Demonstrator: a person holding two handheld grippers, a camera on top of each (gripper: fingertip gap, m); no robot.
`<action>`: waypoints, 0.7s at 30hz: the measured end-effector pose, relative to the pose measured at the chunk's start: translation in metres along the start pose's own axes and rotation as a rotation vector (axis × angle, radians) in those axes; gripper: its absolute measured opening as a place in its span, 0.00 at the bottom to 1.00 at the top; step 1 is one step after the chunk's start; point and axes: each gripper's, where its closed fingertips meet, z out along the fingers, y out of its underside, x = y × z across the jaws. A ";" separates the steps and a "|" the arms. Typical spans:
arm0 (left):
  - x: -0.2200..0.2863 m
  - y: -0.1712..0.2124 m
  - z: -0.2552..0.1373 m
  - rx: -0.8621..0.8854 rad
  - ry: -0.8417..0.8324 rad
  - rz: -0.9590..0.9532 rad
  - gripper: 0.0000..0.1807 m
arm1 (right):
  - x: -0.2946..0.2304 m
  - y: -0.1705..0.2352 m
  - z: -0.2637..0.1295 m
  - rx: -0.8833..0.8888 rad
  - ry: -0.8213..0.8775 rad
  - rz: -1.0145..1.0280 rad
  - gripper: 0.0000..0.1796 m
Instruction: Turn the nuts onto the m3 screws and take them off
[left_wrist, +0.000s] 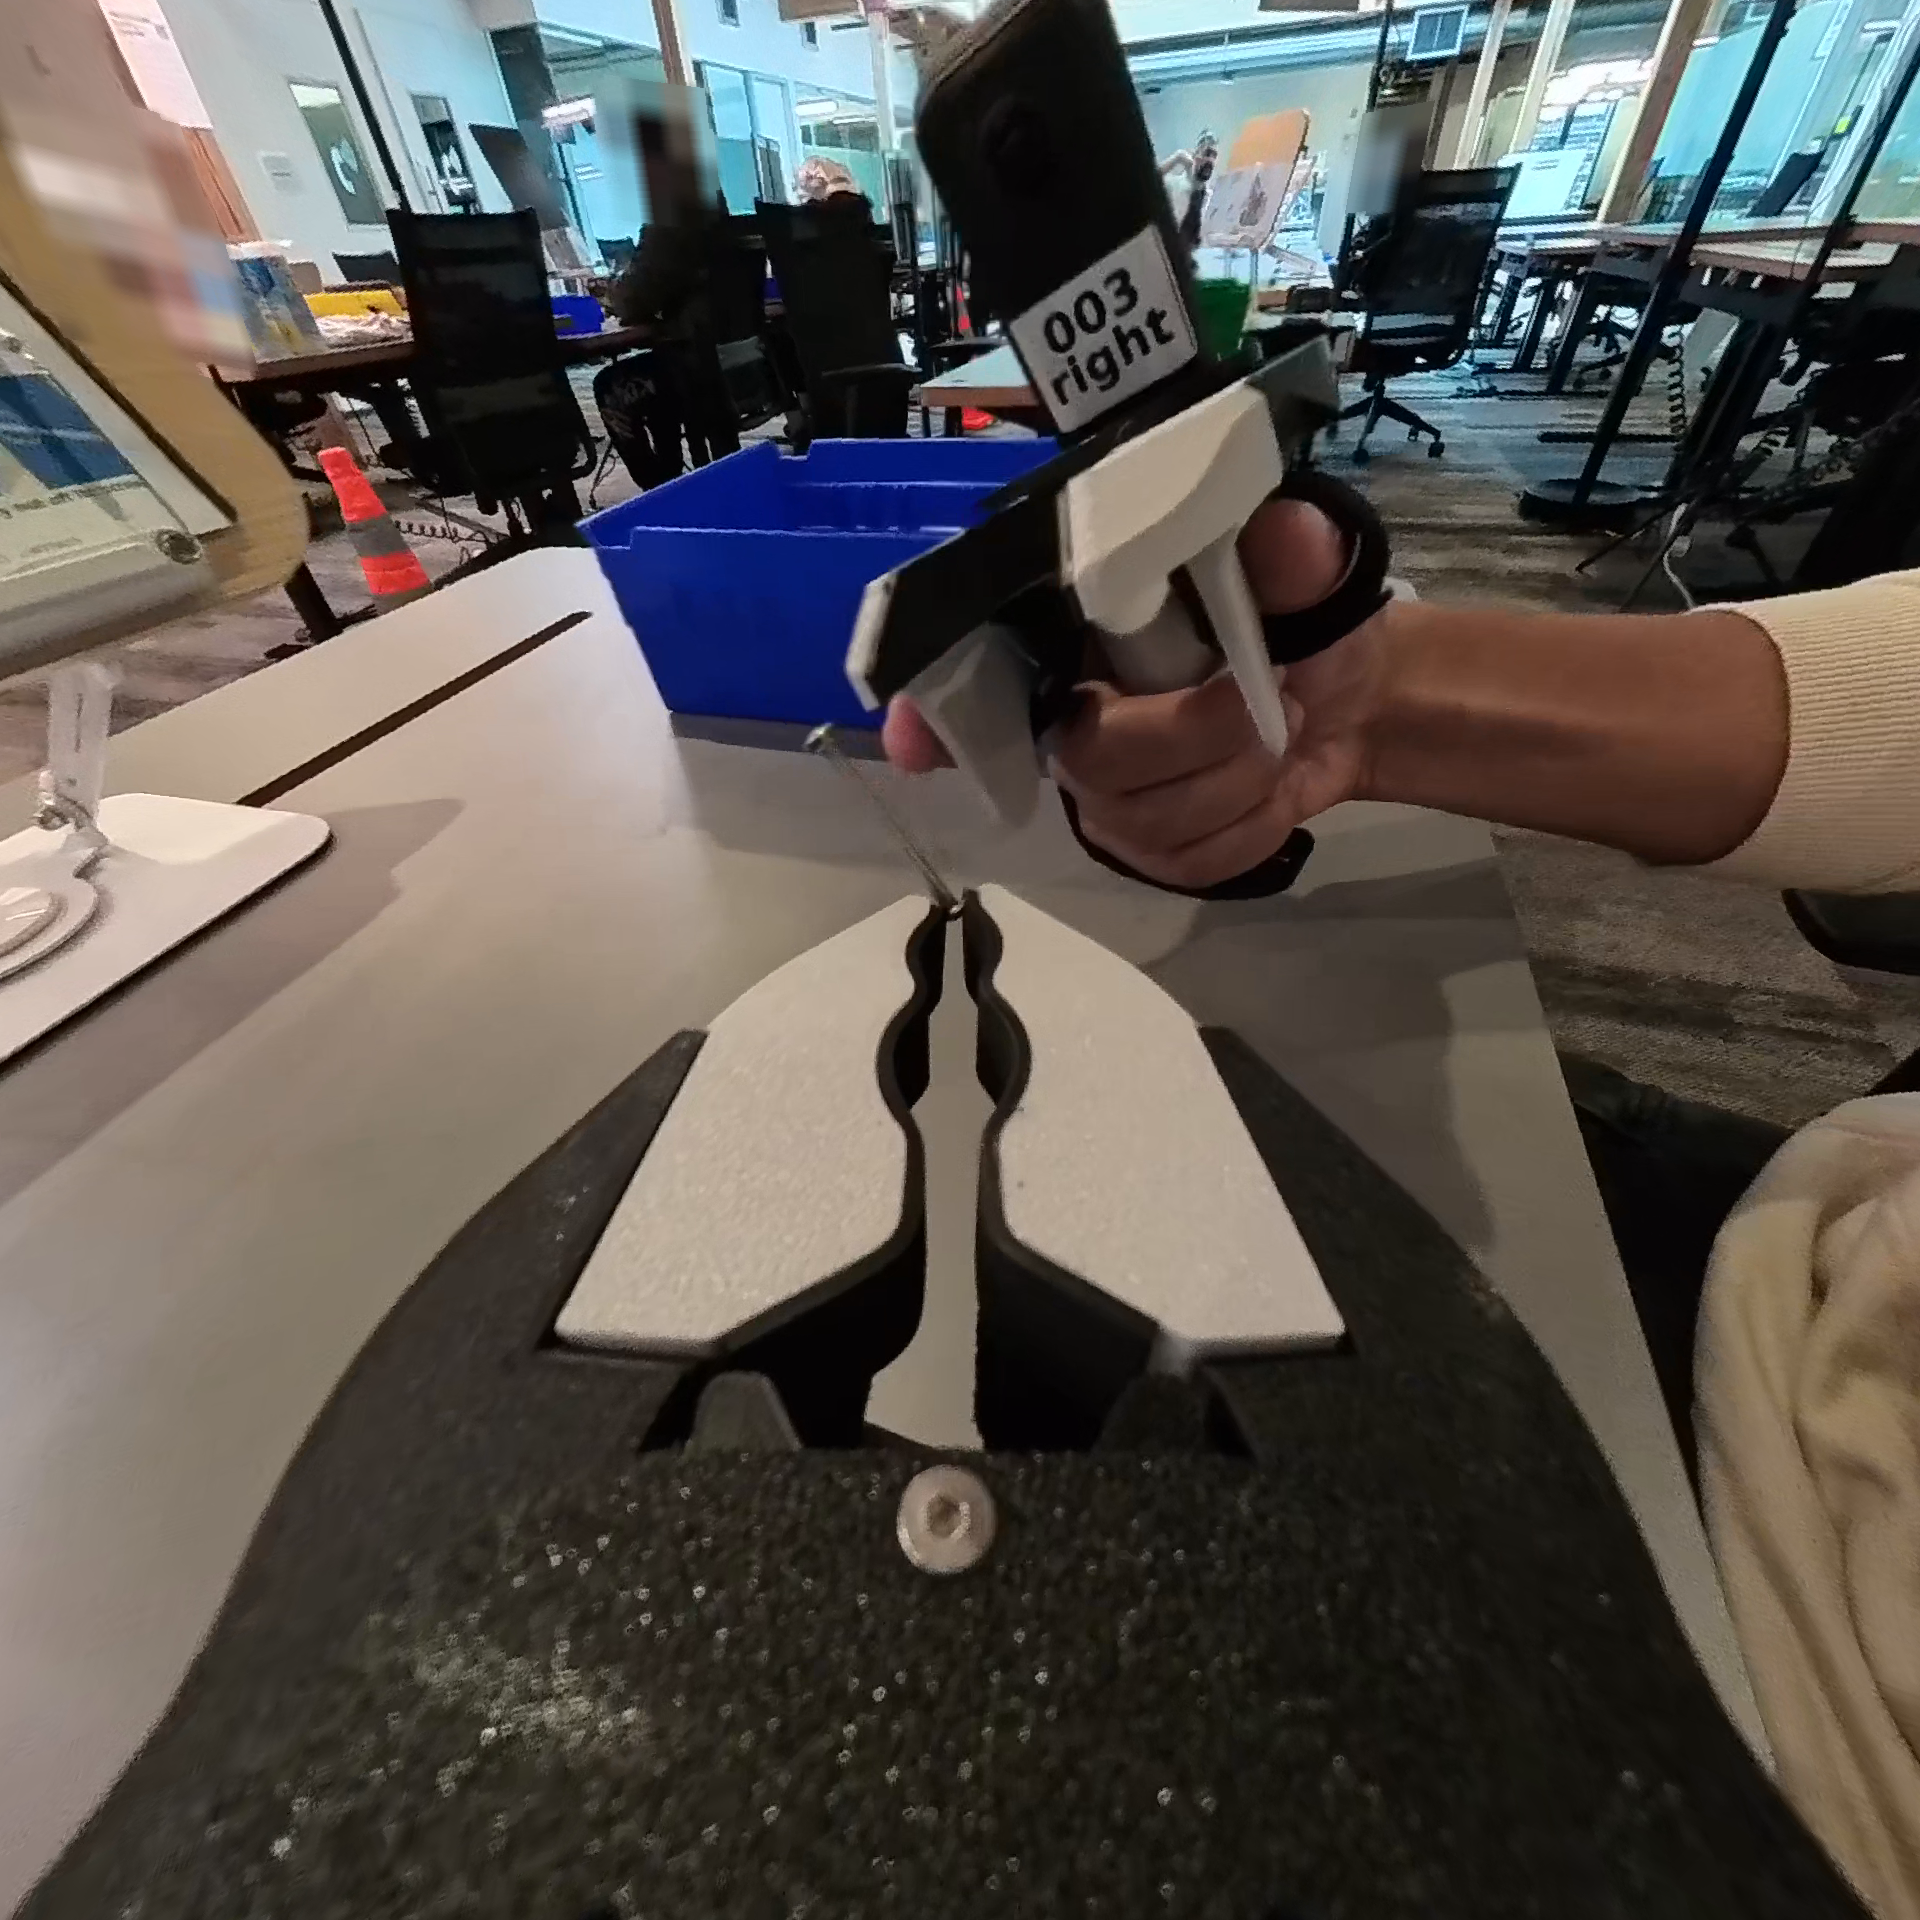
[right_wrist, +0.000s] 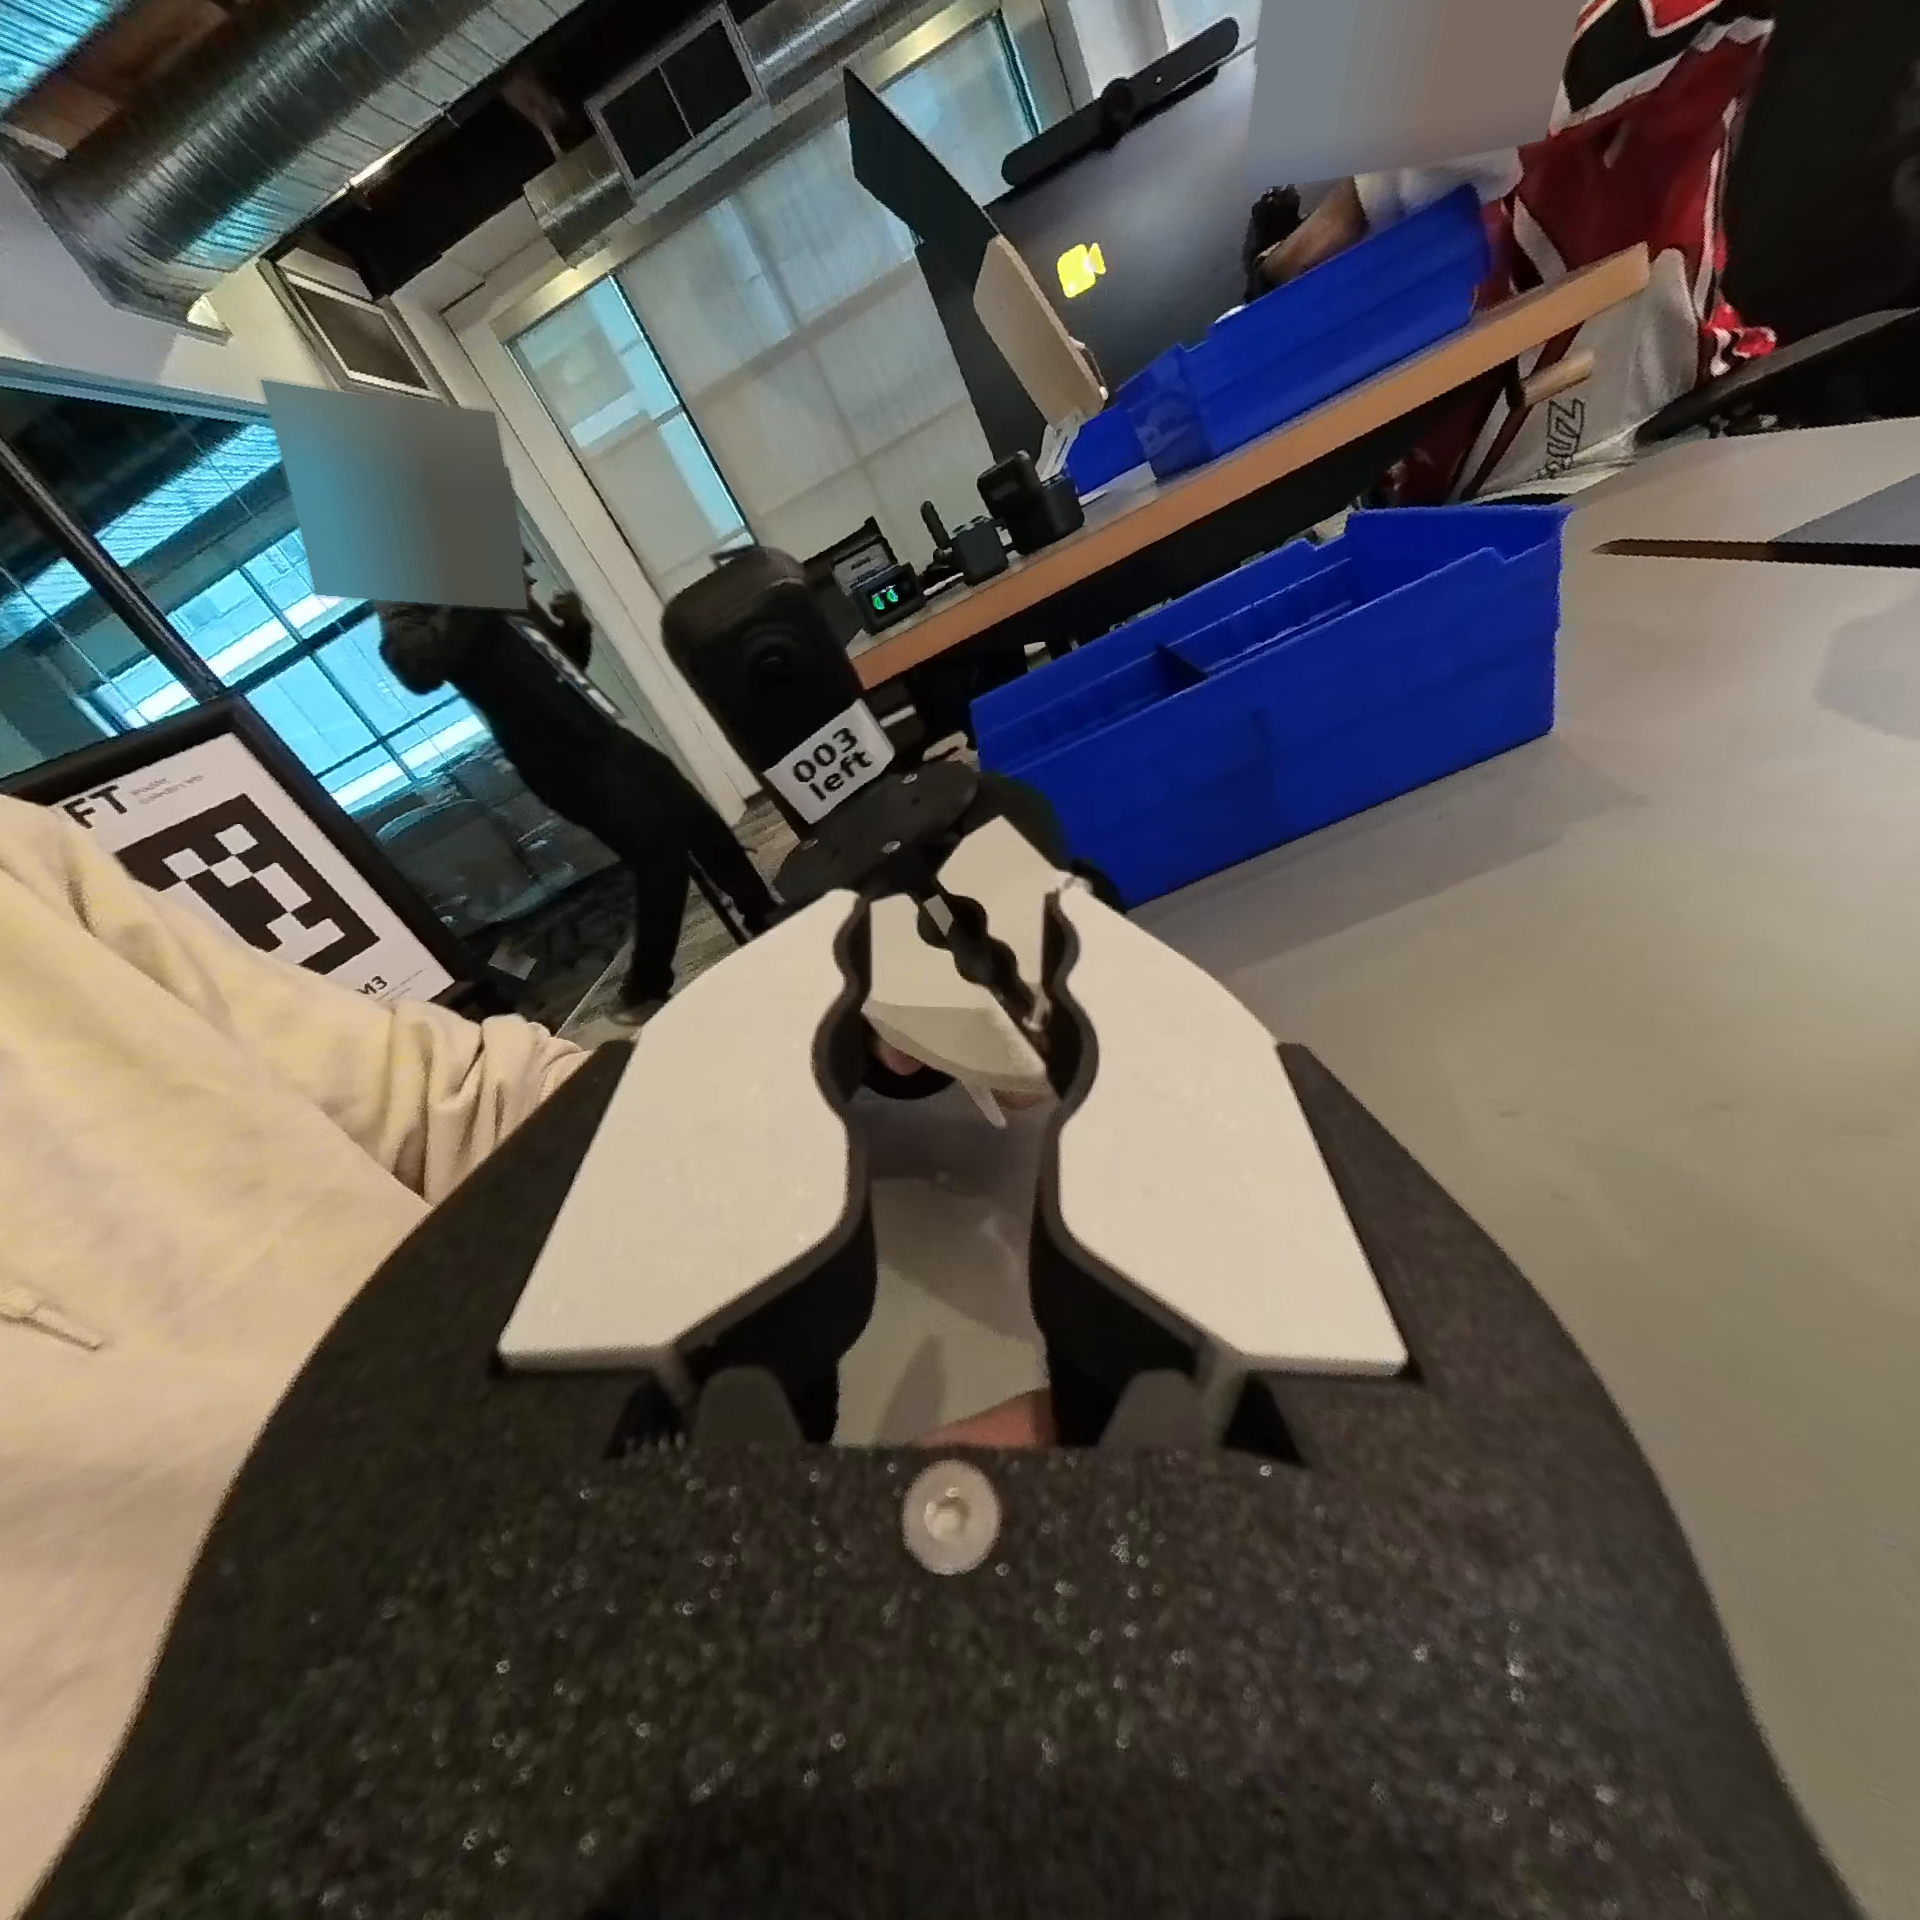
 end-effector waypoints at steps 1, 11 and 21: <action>0.000 -0.001 -0.001 0.004 0.000 -0.002 0.02 | 0.002 0.001 0.000 -0.002 0.012 -0.001 0.17; 0.003 0.000 0.002 0.001 0.012 0.001 0.02 | 0.001 0.001 0.006 -0.017 0.012 0.001 0.19; 0.012 -0.001 0.002 -0.055 0.010 0.108 0.02 | 0.011 -0.003 0.002 -0.072 0.069 -0.073 0.13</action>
